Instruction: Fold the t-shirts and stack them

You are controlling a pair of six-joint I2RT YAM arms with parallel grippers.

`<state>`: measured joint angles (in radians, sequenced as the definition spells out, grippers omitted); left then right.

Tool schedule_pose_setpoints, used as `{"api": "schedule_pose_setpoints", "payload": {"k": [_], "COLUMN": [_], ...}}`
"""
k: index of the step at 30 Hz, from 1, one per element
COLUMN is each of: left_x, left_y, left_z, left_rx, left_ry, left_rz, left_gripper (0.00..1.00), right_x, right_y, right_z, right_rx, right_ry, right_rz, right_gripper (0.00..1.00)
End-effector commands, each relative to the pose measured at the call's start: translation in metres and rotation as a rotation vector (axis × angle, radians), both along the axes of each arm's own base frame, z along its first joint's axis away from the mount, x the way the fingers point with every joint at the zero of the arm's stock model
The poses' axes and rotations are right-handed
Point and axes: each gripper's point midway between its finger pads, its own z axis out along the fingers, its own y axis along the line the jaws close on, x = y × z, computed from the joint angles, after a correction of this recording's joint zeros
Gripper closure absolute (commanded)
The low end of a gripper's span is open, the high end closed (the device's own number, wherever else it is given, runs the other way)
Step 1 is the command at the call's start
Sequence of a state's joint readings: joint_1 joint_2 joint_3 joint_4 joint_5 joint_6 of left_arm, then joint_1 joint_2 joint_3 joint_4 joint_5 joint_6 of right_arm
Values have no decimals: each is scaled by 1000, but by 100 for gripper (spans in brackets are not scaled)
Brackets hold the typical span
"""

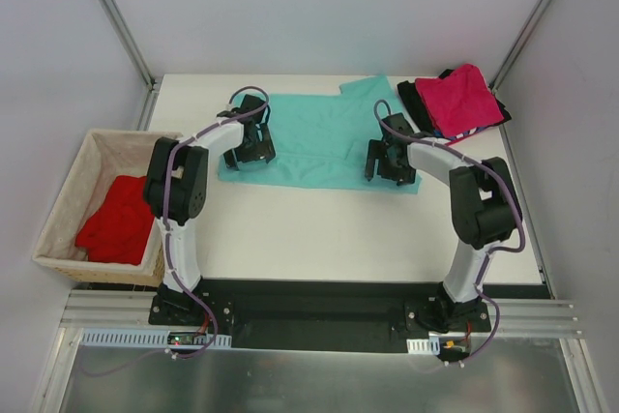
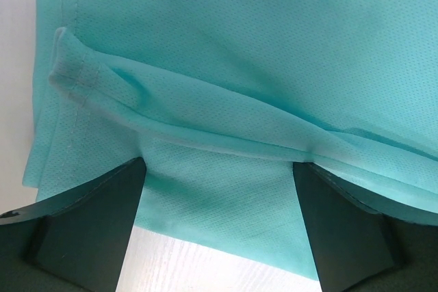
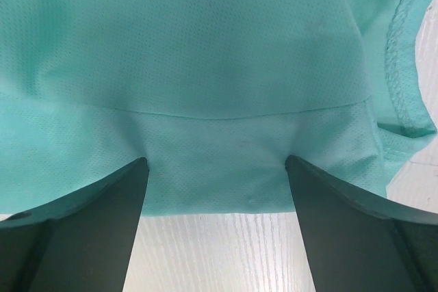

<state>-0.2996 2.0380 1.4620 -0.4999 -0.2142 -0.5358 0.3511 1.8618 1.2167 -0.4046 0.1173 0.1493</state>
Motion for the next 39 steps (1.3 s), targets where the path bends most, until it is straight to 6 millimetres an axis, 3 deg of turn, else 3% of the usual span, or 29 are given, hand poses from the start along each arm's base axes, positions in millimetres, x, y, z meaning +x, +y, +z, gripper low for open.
{"api": "schedule_pose_setpoints", "payload": {"k": [1,21,31,39], "left_x": [-33,-109,-141,-167], "left_y": [11,20,10,9], "left_z": [-15,-24,-23,-25], "left_rx": [17,60,64,71], "left_ry": [101,159,158,163], "left_rz": [27,52,22,13], "left_gripper": [11,11,11,11], "right_x": [-20,-64,-97,-126], "right_y": [-6,-3,6,0], "right_z": [0,-11,-20,-25], "right_rx": [15,27,-3,-30], "right_ry": [32,64,71,74], "right_rz": [-28,-23,0,-14], "right_gripper": [13,13,13,13]}}
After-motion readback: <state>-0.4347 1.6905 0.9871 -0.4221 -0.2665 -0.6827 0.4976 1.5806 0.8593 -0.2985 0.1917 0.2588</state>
